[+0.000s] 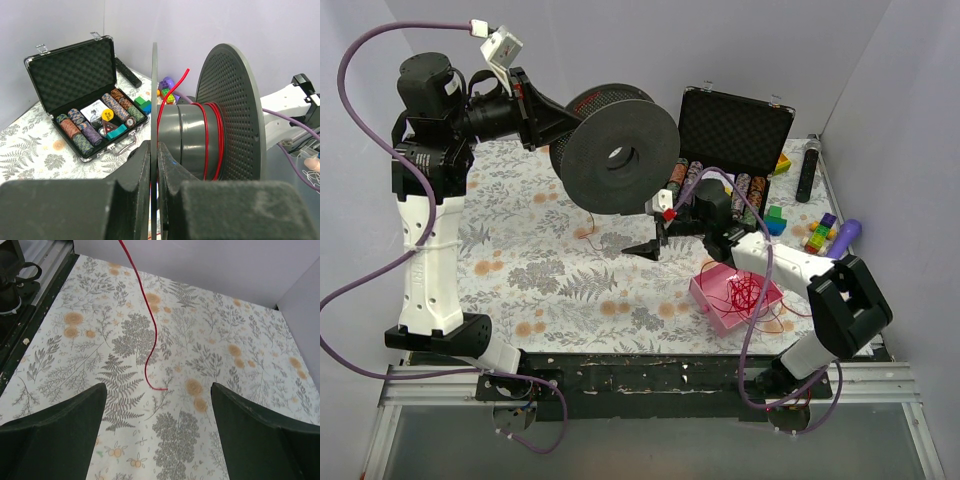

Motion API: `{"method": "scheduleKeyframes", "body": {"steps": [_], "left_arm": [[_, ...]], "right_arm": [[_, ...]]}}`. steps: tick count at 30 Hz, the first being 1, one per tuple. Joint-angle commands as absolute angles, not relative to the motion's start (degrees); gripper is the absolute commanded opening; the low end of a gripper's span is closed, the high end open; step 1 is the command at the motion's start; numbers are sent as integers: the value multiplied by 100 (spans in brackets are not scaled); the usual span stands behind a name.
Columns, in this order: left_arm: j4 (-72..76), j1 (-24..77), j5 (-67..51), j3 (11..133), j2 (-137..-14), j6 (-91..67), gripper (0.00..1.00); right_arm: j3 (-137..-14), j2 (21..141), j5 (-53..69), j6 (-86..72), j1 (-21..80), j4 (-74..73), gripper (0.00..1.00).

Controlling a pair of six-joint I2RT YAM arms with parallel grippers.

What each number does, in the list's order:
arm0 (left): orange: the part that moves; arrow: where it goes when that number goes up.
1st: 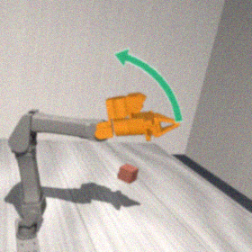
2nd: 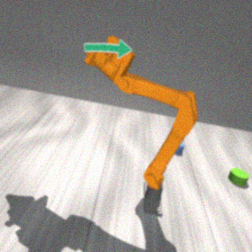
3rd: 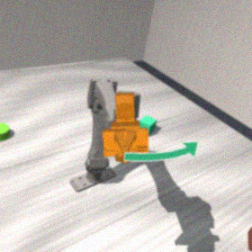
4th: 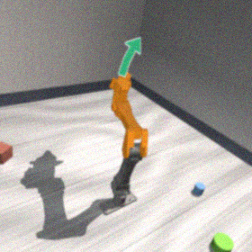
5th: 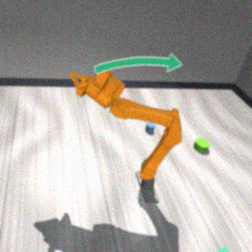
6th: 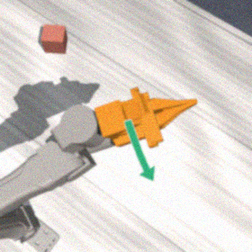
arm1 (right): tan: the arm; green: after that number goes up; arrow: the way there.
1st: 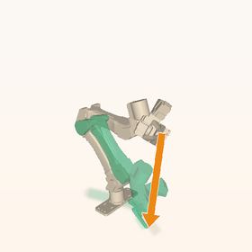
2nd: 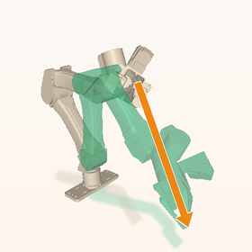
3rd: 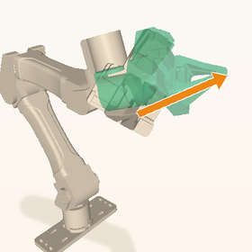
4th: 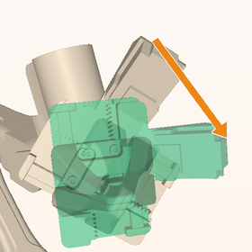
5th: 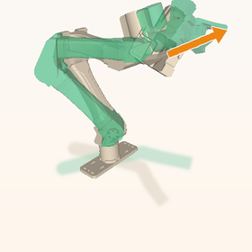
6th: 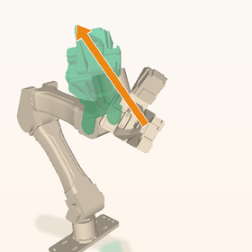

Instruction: Wrap the cables

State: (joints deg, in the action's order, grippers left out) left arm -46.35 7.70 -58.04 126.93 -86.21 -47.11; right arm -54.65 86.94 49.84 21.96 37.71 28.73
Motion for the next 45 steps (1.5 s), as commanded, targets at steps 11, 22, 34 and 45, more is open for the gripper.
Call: {"method": "scheduleKeyframes", "body": {"steps": [11,22,34,45], "left_arm": [[-4447,773,-5933,13104,-8534,-4728,0],[-4570,773,-5871,13140,-8499,-4614,0],[-4623,773,-5871,13210,-8543,-4535,0],[-5789,773,-5082,12842,-8350,-2730,0]], "right_arm": [[-5994,10054,5458,1003,4210,4245,84],[-5616,10160,5238,598,4175,4386,24],[-5274,9897,4878,405,3982,4192,22],[-5616,9546,4439,-333,2877,2586,1]]}}
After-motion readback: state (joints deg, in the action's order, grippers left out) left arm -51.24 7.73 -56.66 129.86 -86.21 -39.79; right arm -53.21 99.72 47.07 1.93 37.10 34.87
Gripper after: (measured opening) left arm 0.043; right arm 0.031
